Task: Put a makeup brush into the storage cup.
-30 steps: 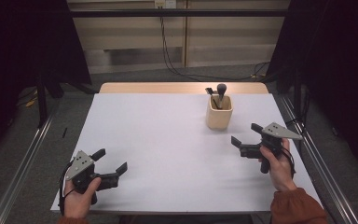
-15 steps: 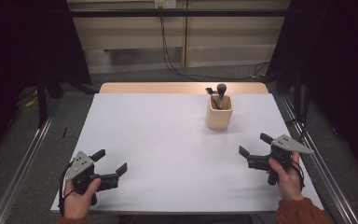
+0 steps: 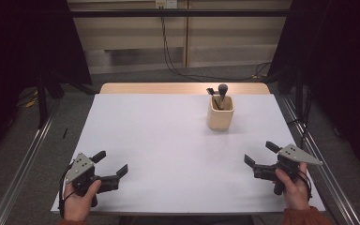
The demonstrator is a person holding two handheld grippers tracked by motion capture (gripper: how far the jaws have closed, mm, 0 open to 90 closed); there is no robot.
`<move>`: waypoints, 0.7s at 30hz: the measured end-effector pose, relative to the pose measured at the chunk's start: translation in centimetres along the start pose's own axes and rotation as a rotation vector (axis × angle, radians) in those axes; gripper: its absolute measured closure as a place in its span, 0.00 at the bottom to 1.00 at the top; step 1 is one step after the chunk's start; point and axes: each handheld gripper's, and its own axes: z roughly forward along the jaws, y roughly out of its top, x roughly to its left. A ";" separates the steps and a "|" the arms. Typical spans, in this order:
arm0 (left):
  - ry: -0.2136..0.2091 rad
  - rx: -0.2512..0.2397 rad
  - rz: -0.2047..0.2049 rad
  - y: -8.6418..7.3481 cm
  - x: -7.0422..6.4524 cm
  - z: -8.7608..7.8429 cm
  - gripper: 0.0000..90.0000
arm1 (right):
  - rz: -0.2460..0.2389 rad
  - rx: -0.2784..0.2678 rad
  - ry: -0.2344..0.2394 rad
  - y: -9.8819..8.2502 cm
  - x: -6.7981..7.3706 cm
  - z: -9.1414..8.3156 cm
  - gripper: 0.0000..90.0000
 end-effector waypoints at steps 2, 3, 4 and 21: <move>0.004 -0.003 -0.003 0.0 0.0 -0.1 0.03 | -0.006 0.007 0.004 -0.3 0.0 -0.3 0.00; 0.005 -0.004 -0.005 -0.1 0.0 -0.2 0.03 | -0.002 0.013 0.004 -0.5 0.1 -0.5 0.00; 0.005 -0.002 -0.003 -0.1 0.0 -0.2 0.03 | -0.004 0.013 0.004 -0.6 0.1 -0.6 0.00; -0.010 0.012 0.014 0.0 -0.2 0.3 0.03 | -0.006 0.019 -0.003 -1.3 0.0 -1.5 0.01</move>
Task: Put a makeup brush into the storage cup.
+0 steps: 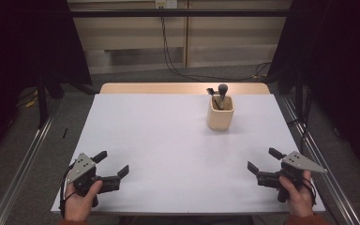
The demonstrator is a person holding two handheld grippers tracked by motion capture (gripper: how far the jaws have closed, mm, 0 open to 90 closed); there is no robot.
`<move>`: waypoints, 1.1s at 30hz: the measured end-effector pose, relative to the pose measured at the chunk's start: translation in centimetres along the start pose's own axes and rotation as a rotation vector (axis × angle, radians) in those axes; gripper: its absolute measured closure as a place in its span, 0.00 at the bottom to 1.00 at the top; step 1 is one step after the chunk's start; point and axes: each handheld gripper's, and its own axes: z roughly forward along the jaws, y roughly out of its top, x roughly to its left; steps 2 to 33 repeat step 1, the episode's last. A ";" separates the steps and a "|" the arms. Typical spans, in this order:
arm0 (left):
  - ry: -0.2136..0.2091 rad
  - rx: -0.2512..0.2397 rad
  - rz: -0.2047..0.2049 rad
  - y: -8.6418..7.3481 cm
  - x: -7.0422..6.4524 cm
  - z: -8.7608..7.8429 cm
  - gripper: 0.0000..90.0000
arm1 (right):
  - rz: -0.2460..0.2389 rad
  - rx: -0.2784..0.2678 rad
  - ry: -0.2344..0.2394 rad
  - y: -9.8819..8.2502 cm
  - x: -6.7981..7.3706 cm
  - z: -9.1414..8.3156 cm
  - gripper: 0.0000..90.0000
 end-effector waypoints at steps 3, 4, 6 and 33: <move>-0.003 0.002 -0.001 0.0 0.0 0.1 0.03 | -0.003 0.003 -0.001 0.0 0.0 0.0 0.01; -0.003 0.002 -0.001 0.0 0.0 0.1 0.03 | -0.003 0.003 -0.001 0.0 0.0 0.0 0.01; -0.003 0.002 -0.001 0.0 0.0 0.1 0.03 | -0.003 0.003 -0.001 0.0 0.0 0.0 0.01; -0.003 0.002 -0.001 0.0 0.0 0.1 0.03 | -0.003 0.003 -0.001 0.0 0.0 0.0 0.01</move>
